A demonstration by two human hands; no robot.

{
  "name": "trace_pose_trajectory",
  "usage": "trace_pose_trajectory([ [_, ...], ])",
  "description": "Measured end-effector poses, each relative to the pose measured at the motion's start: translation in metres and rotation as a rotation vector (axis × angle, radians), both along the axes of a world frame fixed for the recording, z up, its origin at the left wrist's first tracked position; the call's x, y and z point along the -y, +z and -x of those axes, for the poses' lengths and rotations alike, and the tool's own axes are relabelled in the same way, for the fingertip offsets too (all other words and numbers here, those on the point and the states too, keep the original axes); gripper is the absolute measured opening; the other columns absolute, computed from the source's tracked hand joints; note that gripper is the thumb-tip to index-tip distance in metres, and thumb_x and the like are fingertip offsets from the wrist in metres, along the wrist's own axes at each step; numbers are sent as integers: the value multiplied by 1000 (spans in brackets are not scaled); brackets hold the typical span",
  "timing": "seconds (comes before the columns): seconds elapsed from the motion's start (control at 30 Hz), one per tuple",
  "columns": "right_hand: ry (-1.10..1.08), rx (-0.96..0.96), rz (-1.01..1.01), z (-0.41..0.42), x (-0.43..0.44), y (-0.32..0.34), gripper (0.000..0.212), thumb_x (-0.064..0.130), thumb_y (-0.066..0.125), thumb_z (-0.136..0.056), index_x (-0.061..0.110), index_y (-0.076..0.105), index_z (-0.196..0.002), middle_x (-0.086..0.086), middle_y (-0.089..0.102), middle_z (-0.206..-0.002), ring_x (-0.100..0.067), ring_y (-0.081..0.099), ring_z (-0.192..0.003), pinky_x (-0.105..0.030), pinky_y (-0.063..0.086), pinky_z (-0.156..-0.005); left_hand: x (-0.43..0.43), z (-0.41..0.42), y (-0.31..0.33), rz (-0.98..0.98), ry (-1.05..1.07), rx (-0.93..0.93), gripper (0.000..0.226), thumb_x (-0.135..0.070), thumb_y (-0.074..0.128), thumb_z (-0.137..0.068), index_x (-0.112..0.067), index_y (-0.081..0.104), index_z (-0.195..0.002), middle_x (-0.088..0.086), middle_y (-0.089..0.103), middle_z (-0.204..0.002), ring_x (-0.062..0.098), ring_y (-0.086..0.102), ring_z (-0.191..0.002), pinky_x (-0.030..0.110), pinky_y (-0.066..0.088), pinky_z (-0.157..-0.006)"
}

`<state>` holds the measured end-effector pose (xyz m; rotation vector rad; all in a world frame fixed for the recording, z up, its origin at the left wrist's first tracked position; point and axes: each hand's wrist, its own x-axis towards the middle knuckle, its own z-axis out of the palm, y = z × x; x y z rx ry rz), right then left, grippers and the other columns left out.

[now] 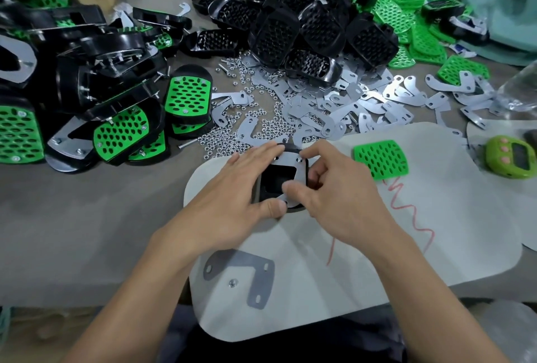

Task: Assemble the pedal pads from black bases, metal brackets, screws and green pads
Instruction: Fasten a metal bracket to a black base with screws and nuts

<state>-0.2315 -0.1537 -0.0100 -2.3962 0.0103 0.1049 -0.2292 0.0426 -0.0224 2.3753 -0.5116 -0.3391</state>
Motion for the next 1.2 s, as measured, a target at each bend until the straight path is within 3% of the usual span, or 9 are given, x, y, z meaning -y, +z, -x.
trace_pose_trajectory([
  [0.07,77,-88,-28,-1,8,5,55,51,82,-67,36,53,-111,9,61,-74,-8,66,-64,-30,49,-65,2,-1,1,-5,10,-4,84,-50,69,-91,-35,22,-160,-33,15,-152,-37,-4,-127,22,6,-121],
  [0.2,190,-155,15,-7,15,11,67,45,87,-62,39,48,-117,9,62,-80,-3,62,-64,-19,44,-59,3,-3,5,-7,41,-2,91,-45,76,-88,-40,20,-160,-29,25,-158,-6,25,-141,23,30,-107],
  [0.33,189,-165,-3,-7,15,12,73,37,91,-61,39,50,-121,10,61,-90,-8,63,-70,-27,52,-71,1,-5,1,11,42,8,94,-46,78,-86,-52,16,-157,-28,30,-154,-2,33,-135,12,31,-87],
  [0.47,147,-201,-126,-6,14,11,70,23,94,-61,36,55,-119,5,61,-95,-20,69,-70,-44,60,-71,-1,-8,0,8,88,21,100,-50,85,-77,-51,23,-156,-25,39,-153,-2,38,-136,20,32,-93],
  [0.6,53,-285,-258,-10,14,10,71,8,94,-56,35,62,-112,-1,63,-96,-31,73,-70,-48,63,-63,-6,-16,-1,82,198,-39,111,-49,99,-51,-50,45,-148,-28,57,-140,-17,48,-125,-4,28,-92],
  [0.7,28,-284,-289,-10,14,10,69,6,94,-56,37,62,-109,-3,65,-95,-31,72,-63,-48,63,-61,-7,-20,0,87,184,-60,112,-47,101,-47,-49,48,-146,-29,58,-137,-19,48,-125,6,33,-102],
  [0.8,29,-280,-306,-9,12,9,69,5,94,-56,36,62,-108,-6,65,-95,-31,71,-63,-47,63,-59,-12,-19,4,95,119,-105,106,-42,97,-61,-49,41,-150,-34,51,-140,-24,43,-125,16,34,-113],
  [1.0,-29,-274,-420,-5,15,3,74,3,95,-52,38,69,-112,-2,66,-96,-26,73,-69,-40,63,-59,-10,-14,8,-52,77,-38,99,-53,85,-74,-53,27,-154,-21,45,-154,4,41,-143,25,35,-111],
  [1.2,-83,-213,-412,1,12,-3,84,12,98,-51,37,69,-127,6,69,-101,-17,74,-73,-34,63,-65,-5,-11,8,-36,121,-43,96,-48,87,-75,-56,30,-152,-18,52,-150,9,51,-133,23,37,-100],
])
